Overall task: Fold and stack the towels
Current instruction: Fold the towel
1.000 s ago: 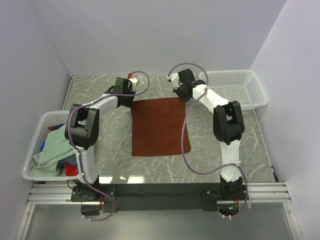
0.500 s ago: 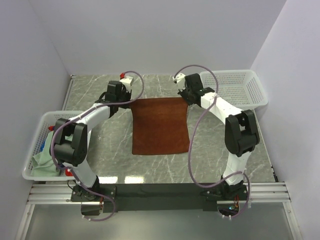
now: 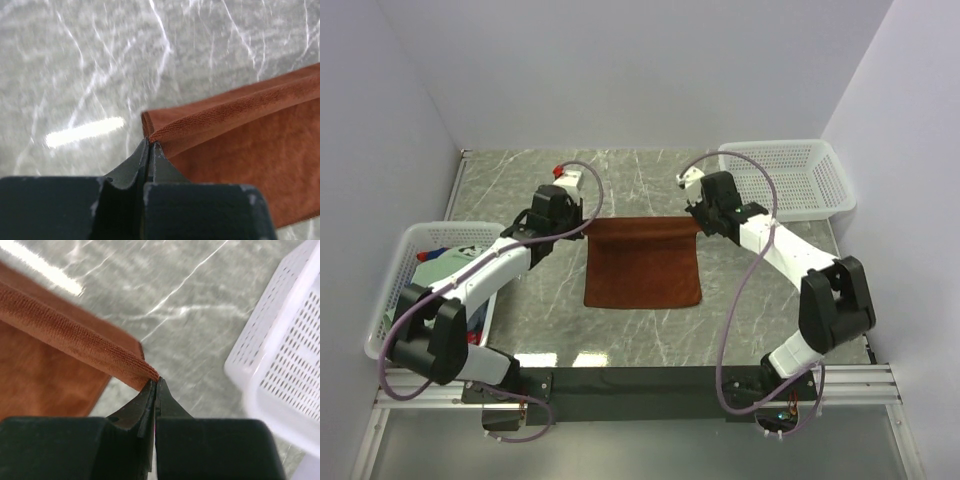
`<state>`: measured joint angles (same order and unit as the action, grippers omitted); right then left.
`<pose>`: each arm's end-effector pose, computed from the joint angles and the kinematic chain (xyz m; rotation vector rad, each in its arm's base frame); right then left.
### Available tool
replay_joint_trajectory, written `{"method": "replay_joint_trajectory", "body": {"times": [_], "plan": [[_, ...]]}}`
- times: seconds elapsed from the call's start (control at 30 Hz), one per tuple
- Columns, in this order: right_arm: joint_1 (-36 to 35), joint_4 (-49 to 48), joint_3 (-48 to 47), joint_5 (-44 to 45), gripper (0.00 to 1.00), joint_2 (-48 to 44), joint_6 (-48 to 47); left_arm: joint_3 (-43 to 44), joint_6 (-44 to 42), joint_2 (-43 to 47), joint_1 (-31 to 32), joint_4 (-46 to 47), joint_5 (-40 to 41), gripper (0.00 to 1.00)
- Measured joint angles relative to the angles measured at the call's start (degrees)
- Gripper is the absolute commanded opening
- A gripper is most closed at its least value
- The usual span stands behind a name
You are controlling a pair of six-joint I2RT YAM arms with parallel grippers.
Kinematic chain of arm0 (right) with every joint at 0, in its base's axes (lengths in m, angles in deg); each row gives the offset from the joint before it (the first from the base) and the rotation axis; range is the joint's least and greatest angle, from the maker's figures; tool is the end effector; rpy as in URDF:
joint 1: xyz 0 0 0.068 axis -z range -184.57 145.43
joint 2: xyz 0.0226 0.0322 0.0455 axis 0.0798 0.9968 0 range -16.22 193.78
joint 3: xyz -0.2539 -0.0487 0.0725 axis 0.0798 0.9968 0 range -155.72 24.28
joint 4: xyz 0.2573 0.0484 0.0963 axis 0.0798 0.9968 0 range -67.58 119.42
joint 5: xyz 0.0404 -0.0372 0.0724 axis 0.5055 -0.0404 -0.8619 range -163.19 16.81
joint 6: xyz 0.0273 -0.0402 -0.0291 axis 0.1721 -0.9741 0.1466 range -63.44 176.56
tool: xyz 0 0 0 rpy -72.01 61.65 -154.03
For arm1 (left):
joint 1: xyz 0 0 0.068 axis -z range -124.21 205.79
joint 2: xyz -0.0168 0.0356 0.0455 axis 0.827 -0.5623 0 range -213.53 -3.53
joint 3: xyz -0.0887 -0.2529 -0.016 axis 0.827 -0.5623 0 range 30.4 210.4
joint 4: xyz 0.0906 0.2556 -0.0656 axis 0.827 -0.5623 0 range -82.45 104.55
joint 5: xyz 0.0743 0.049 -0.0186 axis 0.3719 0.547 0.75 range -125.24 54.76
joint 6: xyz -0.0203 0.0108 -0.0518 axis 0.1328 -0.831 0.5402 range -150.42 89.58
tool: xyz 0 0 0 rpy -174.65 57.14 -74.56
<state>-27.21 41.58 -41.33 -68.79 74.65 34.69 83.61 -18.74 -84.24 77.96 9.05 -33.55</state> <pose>0.3416 0.1392 0.2353 -0.8526 2.1843 -0.0834 0.3106 -0.1254 0.2392 0.1805 2.1551 -0.3113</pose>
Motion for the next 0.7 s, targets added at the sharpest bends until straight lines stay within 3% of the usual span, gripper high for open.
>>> {"method": "replay_joint_trajectory", "body": {"times": [0.33, 0.7], "plan": [[-4.4, 1.9, 10.2, 0.5, 0.0, -9.6, 5.4, -6.3, 10.4, 5.0, 3.5, -6.7, 5.5, 0.01], [-8.8, 4.6, 14.9, 1.0, 0.0, -10.3, 11.8, -11.0, 18.4, 6.9, 3.9, -9.9, 6.0, 0.01]]}}
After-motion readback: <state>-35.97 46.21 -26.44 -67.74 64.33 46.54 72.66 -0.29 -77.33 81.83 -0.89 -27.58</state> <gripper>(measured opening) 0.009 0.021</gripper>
